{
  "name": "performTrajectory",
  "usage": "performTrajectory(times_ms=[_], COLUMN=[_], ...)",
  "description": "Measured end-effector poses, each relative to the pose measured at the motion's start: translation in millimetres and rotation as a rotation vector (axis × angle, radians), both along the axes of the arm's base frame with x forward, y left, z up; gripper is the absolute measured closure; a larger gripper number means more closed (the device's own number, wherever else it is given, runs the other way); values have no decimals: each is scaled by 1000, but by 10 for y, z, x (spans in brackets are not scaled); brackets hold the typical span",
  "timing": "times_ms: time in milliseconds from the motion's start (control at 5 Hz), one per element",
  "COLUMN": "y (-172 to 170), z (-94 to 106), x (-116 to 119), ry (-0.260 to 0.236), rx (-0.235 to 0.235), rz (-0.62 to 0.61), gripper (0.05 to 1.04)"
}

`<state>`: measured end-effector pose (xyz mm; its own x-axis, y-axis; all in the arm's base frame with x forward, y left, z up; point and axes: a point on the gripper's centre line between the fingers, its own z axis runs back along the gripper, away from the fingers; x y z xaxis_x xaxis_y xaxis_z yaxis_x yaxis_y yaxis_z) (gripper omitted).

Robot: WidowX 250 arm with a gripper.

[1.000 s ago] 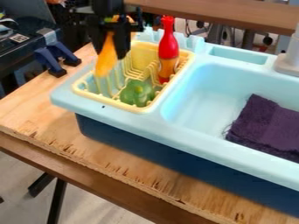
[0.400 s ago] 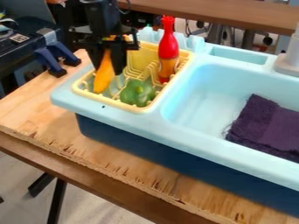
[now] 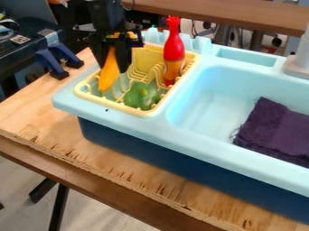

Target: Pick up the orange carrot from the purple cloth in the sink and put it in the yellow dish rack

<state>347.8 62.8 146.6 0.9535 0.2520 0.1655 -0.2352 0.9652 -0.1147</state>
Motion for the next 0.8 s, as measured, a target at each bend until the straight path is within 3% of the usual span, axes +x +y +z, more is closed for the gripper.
performTrajectory(times_ms=[200, 400, 600, 800], y=[-93, -139, -232, -301], z=[-85, -89, -82, 0], x=[40, 55, 67, 69], ry=[25, 26, 23, 1], rx=[6, 3, -5, -4], rz=[-22, -32, -50, -45], gripper=[597, 449, 151, 72])
